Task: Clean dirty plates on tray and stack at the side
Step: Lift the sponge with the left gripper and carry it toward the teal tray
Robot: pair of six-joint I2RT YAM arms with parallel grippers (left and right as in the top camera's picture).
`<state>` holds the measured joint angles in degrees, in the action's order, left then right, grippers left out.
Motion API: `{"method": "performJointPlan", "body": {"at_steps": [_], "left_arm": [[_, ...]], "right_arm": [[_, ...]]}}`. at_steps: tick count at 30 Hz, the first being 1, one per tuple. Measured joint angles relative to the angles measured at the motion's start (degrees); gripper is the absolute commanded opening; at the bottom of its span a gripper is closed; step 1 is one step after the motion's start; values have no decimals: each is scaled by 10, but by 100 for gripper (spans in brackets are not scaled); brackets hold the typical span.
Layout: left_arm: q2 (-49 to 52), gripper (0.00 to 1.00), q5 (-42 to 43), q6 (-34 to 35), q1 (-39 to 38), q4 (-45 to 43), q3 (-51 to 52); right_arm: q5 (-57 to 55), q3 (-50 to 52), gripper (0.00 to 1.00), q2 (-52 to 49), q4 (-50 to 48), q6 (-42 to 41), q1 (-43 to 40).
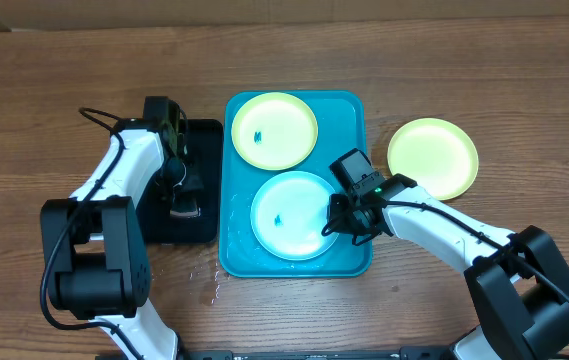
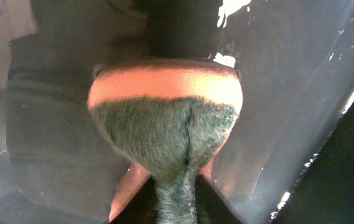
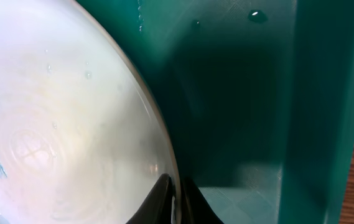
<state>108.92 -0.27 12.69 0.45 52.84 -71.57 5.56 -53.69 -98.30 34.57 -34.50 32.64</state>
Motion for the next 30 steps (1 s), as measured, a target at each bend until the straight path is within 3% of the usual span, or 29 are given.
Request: {"method": "performJointPlan", "body": {"at_steps": [9,12,18,19,21,26,27,30], "left_arm": [[0,4,0,-10,2,32,-16],[0,4,0,-26,4,40,-44],[-17,4,0,-57,4,55,-87],[-23,4,0,-59,4,55,-89],[-33,4,0,-63,4,55,-91],[-55,4,-3,-73,4,57,-92],[-62,4,-5,-74,4,59,-93],[-79,4,-12,-74,4,70,-105]], "right_arm": [[0,0,8,0,0,0,0],[0,0,18,0,0,-3,0],[14,0,21,0,1,0,0],[17,0,21,0,2,0,0],[22,0,4,0,0,0,0],[31,0,4,0,-11,-5,0],[32,0,6,0,-12,-6,0],[32,0,25,0,-14,-13,0]]}}
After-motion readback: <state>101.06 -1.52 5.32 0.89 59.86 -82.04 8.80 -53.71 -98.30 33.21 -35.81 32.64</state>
